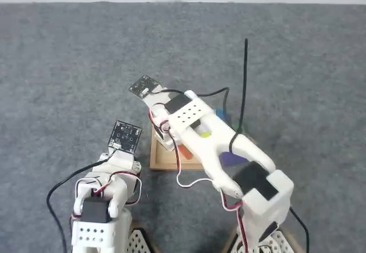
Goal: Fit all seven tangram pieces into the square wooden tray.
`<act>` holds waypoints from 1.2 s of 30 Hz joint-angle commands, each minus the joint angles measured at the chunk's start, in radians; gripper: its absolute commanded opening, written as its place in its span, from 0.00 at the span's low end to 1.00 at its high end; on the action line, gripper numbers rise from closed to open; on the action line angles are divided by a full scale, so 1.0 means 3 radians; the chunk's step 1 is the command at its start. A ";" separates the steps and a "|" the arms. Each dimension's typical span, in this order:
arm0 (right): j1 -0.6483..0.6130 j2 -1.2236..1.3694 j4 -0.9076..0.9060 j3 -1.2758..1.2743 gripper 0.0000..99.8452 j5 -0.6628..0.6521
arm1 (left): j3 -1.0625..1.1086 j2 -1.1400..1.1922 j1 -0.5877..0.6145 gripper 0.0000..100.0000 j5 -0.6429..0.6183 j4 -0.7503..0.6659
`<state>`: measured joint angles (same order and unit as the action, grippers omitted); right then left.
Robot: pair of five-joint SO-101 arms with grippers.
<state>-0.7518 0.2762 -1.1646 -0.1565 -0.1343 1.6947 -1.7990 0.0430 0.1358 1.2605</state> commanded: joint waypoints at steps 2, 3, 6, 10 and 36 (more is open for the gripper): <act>-0.0023 0.0115 0.0238 0.0174 0.07 0.0072 | -0.0038 -0.0082 0.0015 0.01 -0.0026 0.0020; -0.0023 0.0182 0.0284 0.0174 0.10 0.0072 | -0.0038 -0.0082 0.0015 0.01 -0.0026 0.0020; -0.0013 0.0299 0.0335 0.0184 0.16 0.0077 | -0.0038 -0.0082 0.0015 0.01 -0.0026 0.0020; -0.0003 0.0222 0.0309 0.0184 0.18 0.0056 | -0.0038 -0.0082 0.0015 0.01 -0.0026 0.0020; 0.0222 -0.1240 0.0800 -0.1202 0.18 -0.0056 | -0.0038 -0.0082 0.0015 0.01 -0.0026 0.0020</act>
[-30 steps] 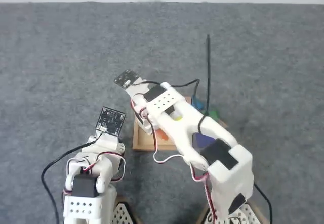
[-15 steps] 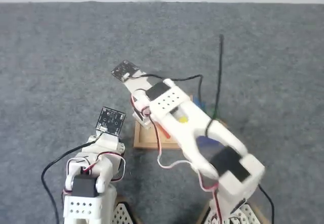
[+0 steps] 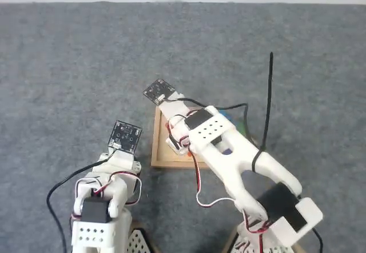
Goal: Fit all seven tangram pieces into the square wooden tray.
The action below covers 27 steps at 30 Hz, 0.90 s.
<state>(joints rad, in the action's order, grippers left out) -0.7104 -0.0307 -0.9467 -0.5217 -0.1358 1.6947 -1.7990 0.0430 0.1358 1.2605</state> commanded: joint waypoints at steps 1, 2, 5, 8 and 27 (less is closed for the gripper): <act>0.0110 -0.0212 0.0074 0.0015 0.18 -0.0051 | -0.0038 -0.0082 0.0015 0.01 -0.0026 0.0020; 0.0141 -0.0212 0.0074 0.0015 0.18 -0.0051 | -0.0038 -0.0082 0.0015 0.01 -0.0026 0.0020; 0.0284 -0.0212 0.0079 0.0020 0.18 -0.0051 | -0.0038 -0.0082 0.0015 0.01 -0.0026 0.0020; 0.0366 -0.0192 0.0115 0.0015 0.18 -0.0056 | -0.0038 -0.0082 0.0015 0.01 -0.0026 0.0020; 0.0120 0.0141 0.0468 0.0159 0.18 -0.0133 | -0.0038 -0.0082 0.0010 0.01 -0.0026 0.0020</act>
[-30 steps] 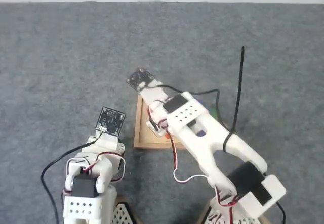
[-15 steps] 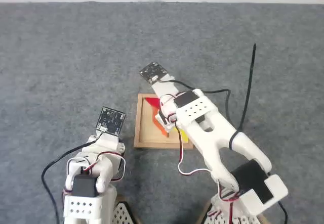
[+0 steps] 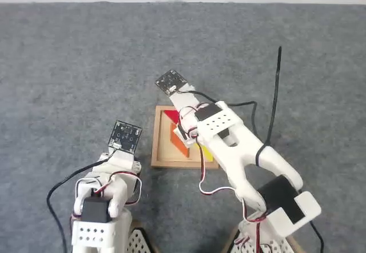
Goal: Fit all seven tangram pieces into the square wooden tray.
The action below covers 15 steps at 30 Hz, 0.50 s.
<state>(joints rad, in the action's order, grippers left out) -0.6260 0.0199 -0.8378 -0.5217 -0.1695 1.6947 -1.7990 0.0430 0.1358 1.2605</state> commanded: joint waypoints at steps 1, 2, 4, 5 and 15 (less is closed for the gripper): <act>-0.0212 -0.0023 0.0161 0.0153 0.18 -0.0020 | -0.0038 -0.0082 0.0015 0.01 -0.0026 0.0020; -0.0258 -0.0018 0.0182 0.0148 0.18 -0.0020 | -0.0038 -0.0082 0.0015 0.01 -0.0026 0.0020; -0.0309 -0.0018 0.0182 0.0148 0.18 -0.0020 | -0.0038 -0.0082 0.0015 0.01 -0.0026 0.0020; -0.0315 -0.0018 0.0182 0.0148 0.18 -0.0020 | -0.0038 -0.0082 0.0015 0.01 -0.0026 0.0020; -0.0350 0.0284 0.0176 0.0072 0.18 -0.0056 | -0.0038 -0.0082 0.0015 0.01 -0.0026 0.0020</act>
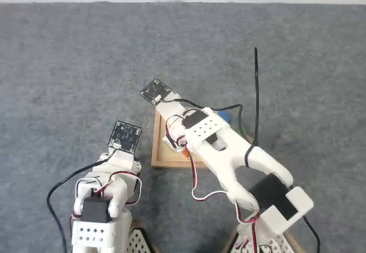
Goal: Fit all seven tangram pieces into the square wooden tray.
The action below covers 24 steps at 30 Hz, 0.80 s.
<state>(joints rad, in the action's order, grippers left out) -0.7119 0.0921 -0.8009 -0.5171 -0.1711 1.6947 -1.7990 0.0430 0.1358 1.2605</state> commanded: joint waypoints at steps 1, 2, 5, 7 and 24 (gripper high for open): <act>-0.0095 0.0059 0.0049 0.0041 0.18 -0.0056 | -0.0038 -0.0082 0.0015 0.01 -0.0026 0.0020; -0.0136 0.0059 0.0018 0.0026 0.18 -0.0056 | -0.0038 -0.0082 0.0015 0.01 -0.0026 0.0020; -0.0335 0.0008 -0.0146 0.0000 0.18 -0.0169 | -0.0038 -0.0082 0.0015 0.01 -0.0026 0.0020; -0.0432 -0.0079 -0.0212 -0.0077 0.18 -0.0189 | -0.0038 -0.0082 0.0015 0.01 -0.0026 0.0020; -0.0222 -0.1077 -0.0161 -0.0736 0.18 -0.0261 | -0.0038 -0.0082 0.0015 0.01 -0.0026 0.0020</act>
<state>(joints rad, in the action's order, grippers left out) -0.8055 -0.1350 -0.8500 -0.7549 -0.2432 1.6947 -1.7990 0.0430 0.1358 1.2605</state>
